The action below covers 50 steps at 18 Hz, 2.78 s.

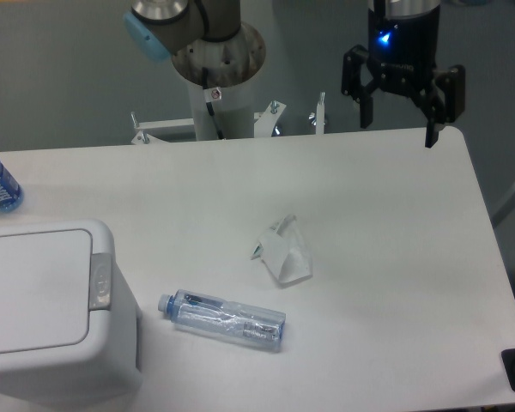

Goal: Open the trash can
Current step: 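Move the open gripper over the table toward the white trash can lid, then lower the gripper fingers onto the edge of the trash can lid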

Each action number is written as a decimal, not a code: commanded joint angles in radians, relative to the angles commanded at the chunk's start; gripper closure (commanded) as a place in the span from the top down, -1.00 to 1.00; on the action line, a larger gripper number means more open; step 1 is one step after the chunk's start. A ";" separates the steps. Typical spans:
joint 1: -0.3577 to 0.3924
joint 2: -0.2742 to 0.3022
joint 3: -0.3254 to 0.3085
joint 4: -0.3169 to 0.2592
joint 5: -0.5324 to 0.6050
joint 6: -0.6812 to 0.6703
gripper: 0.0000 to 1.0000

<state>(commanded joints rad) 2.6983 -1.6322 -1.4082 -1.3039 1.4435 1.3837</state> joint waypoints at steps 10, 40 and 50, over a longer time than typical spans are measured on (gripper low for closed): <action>-0.015 -0.015 -0.005 0.029 -0.191 -0.332 1.00; -0.489 -0.219 -0.012 0.327 -0.216 -1.353 1.00; -0.500 -0.222 -0.009 0.327 -0.216 -1.350 1.00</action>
<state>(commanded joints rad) 2.1982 -1.8546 -1.4174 -0.9771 1.2272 0.0337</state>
